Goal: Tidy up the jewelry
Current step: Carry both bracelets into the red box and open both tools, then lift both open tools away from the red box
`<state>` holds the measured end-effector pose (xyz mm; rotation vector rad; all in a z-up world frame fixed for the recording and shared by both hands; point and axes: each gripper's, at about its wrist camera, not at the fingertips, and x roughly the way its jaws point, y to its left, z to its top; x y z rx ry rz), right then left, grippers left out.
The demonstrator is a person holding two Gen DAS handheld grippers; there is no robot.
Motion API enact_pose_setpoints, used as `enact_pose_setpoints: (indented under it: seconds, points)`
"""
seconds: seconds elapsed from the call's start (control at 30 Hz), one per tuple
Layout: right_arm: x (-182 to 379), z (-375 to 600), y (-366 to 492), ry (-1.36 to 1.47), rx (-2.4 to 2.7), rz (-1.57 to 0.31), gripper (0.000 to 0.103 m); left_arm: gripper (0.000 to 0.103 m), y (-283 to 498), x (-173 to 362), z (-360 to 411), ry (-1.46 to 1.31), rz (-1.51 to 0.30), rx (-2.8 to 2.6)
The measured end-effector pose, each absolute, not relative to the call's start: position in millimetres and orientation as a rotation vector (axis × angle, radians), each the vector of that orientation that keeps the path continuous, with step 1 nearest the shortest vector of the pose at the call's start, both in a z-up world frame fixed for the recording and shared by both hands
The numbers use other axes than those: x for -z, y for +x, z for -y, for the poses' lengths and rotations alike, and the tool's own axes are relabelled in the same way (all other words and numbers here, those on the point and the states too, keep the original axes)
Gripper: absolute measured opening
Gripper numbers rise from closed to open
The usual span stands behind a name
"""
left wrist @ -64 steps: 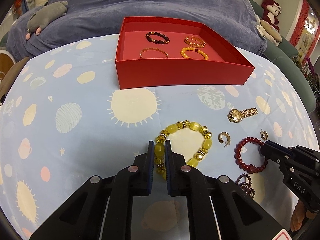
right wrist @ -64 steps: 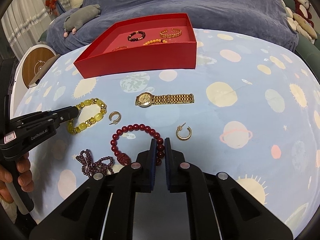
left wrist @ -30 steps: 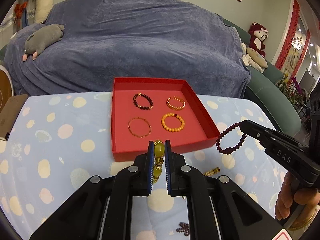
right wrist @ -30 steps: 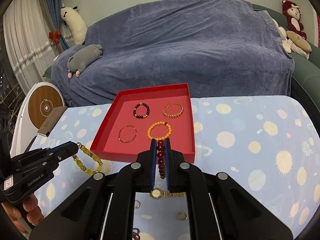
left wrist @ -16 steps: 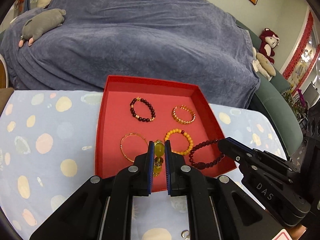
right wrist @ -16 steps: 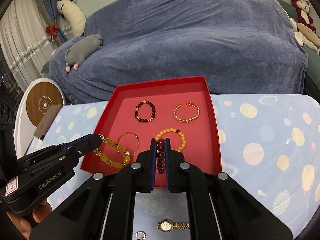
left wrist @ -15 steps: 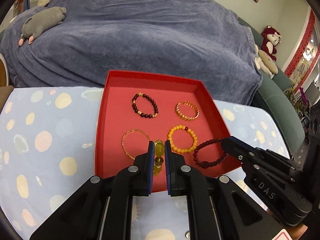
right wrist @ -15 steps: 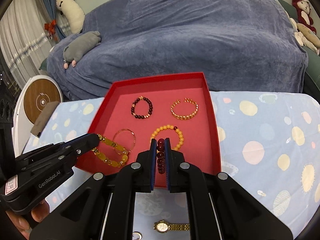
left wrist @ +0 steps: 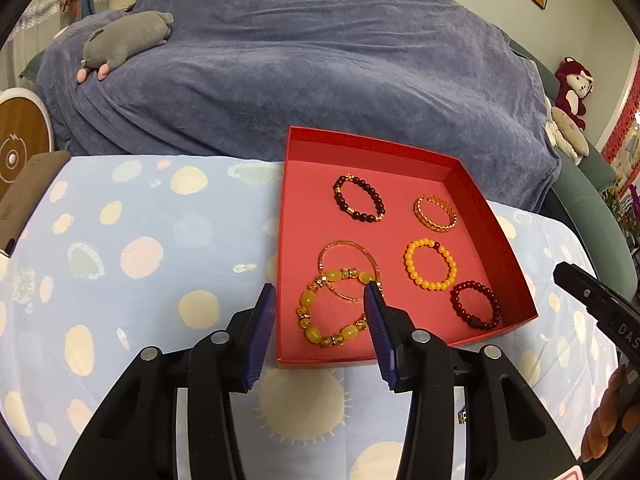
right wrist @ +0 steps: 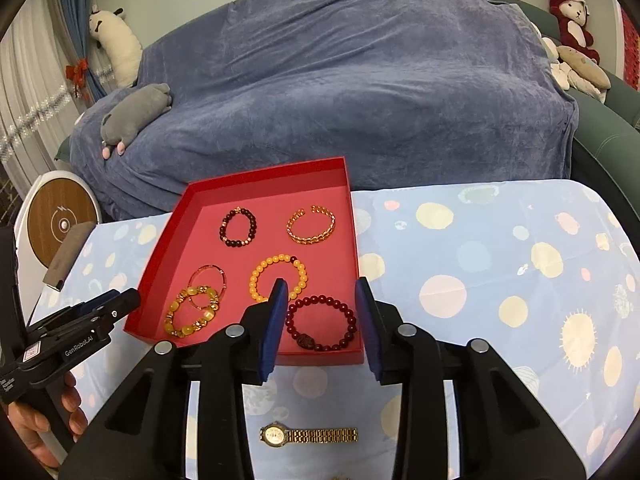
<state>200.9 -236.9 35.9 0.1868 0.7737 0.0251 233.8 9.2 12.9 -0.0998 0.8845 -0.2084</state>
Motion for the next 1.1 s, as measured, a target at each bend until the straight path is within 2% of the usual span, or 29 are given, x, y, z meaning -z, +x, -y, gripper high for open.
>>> enact_pose_setpoints:
  seconds: [0.1,0.23,0.6,1.1]
  points:
    - [-46.2,236.0,181.9,0.178,-0.028,-0.746,0.034,0.048,217.9,-22.4,-14.8,-0.068,-0.866,0.197]
    - [-51.1,236.7,156.4,0.188,-0.033,-0.734,0.034,0.048,193.6,-24.8,-20.5,-0.035,-0.856,0.183]
    - [-28.4,234.2,103.7,0.197,-0.022,-0.785,0.034,0.049,142.7,-1.8,-21.5,-0.060,-0.910,0.186]
    - [-0.6,225.2,88.9,0.133,-0.041,-0.850,0.034,0.049,120.8,16.3,15.7,0.032,-0.941,0.277]
